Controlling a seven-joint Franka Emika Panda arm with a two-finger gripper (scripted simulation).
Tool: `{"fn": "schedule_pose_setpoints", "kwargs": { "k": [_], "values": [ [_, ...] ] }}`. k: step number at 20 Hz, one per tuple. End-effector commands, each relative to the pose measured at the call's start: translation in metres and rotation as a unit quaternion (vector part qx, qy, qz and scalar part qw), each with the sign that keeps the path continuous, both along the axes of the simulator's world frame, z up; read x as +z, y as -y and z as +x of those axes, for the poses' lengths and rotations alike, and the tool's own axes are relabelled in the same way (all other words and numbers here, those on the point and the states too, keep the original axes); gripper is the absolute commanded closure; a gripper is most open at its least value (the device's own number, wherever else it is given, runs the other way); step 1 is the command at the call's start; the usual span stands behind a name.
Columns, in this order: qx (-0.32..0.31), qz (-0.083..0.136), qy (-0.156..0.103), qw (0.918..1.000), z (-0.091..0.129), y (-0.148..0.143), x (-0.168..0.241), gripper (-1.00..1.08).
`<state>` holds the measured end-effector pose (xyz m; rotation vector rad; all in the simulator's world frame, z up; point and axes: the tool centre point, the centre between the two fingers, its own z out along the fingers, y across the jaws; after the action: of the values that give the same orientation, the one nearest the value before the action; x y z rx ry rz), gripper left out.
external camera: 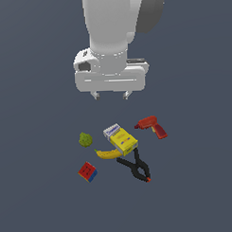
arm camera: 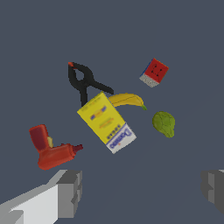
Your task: Pick up a designated object from a clutter of objects.
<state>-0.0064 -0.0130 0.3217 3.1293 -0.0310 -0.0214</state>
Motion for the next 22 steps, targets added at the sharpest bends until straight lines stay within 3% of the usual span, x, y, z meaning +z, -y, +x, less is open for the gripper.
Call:
{"fn": "schedule_pose_setpoints", "kwargs": {
  "k": [1, 10, 22],
  "values": [
    [0.0, 0.0, 0.0, 1.0, 0.0, 0.0, 0.0, -0.92],
    [-0.003, -0.009, -0.006, 0.9999, -0.007, 0.027, 0.001, -0.92],
    [-0.04, -0.006, -0.004, 0.9992, 0.001, 0.024, -0.012, -0.92]
  ]
}}
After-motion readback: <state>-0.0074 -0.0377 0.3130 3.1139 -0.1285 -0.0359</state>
